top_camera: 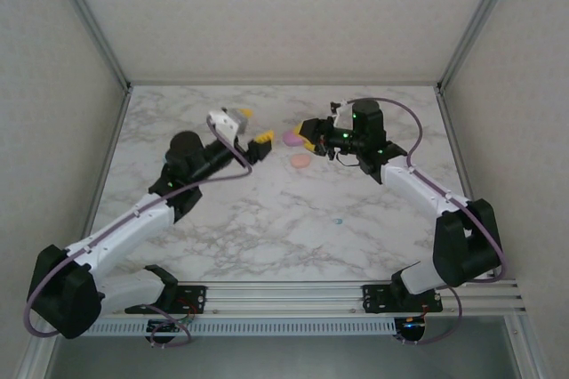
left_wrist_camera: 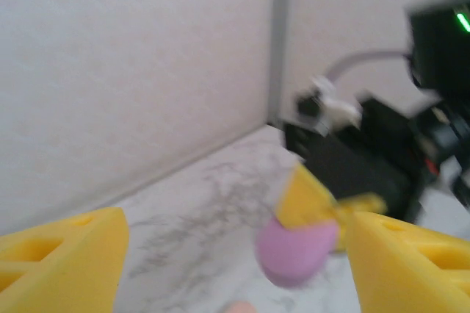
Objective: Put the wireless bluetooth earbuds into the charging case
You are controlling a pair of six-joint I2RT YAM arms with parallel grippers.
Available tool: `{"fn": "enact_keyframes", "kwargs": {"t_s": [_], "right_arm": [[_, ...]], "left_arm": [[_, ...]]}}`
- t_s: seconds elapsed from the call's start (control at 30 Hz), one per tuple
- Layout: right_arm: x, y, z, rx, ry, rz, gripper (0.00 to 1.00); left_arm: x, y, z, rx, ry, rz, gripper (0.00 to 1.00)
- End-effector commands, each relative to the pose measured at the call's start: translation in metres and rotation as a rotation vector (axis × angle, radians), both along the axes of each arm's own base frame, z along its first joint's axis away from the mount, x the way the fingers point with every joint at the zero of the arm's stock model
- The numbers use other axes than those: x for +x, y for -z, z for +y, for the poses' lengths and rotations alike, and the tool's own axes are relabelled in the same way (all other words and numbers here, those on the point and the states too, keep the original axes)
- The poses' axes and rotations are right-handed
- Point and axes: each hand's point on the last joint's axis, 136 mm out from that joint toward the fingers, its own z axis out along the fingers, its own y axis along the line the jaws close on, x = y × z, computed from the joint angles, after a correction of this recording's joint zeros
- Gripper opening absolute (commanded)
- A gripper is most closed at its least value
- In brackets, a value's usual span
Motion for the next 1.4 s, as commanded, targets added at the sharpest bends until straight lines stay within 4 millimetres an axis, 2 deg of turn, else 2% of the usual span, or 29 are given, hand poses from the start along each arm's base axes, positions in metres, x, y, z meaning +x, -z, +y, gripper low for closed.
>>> {"fn": "enact_keyframes", "kwargs": {"t_s": [0.0,0.1,0.2,0.27,0.33,0.4,0.47,0.53,0.63,0.7,0.8,0.93,1.0,1.13,1.33,1.37], "right_arm": [[0.020,0.026,-0.017,-0.074,0.114,0.009,0.10],[0.024,0.034,-0.023,-0.139,0.140,-0.013,0.11],[0.030,0.053,-0.027,-0.205,0.146,0.002,0.11],[0.034,0.067,-0.026,-0.226,0.144,0.019,0.11],[0.039,0.078,-0.023,-0.224,0.137,0.036,0.11],[0.043,0.086,-0.021,-0.218,0.136,0.049,0.11],[0.045,0.094,-0.018,-0.211,0.130,0.071,0.11],[0.042,0.106,-0.017,-0.211,0.129,0.107,0.11],[0.036,0.128,-0.028,-0.248,0.174,0.164,0.11],[0.030,0.142,-0.031,-0.269,0.176,0.194,0.12],[0.020,0.158,-0.028,-0.281,0.124,0.231,0.12],[0.012,0.174,-0.022,-0.282,0.060,0.256,0.14],[0.012,0.180,-0.021,-0.295,0.044,0.257,0.15],[0.013,0.192,-0.016,-0.294,0.017,0.276,0.17],[0.009,0.208,-0.014,-0.318,-0.015,0.310,0.22],[0.007,0.209,-0.017,-0.339,-0.017,0.306,0.25]], "left_arm": [[0.049,-0.034,0.040,-0.120,-0.240,0.097,0.77],[0.071,-0.018,0.064,-0.239,-0.358,0.170,0.77],[0.065,0.019,0.061,-0.326,-0.316,0.213,0.76],[0.065,0.043,0.069,-0.332,-0.362,0.266,0.77],[0.066,0.060,0.073,-0.292,-0.391,0.316,0.78],[0.067,0.068,0.074,-0.276,-0.388,0.357,0.79],[0.069,0.070,0.077,-0.274,-0.380,0.378,0.79],[0.069,0.073,0.090,-0.292,-0.422,0.394,0.80],[0.068,0.078,0.099,-0.328,-0.445,0.421,0.81],[0.066,0.079,0.093,-0.303,-0.409,0.408,0.81],[0.075,0.083,0.105,-0.235,-0.489,0.426,0.81],[0.083,0.061,0.093,-0.245,-0.414,0.392,0.82],[0.085,0.058,0.087,-0.212,-0.387,0.394,0.82],[0.085,0.072,0.082,-0.147,-0.369,0.451,0.82],[0.072,0.084,0.092,-0.193,-0.399,0.450,0.83],[0.070,0.086,0.094,-0.176,-0.405,0.456,0.83]]}}
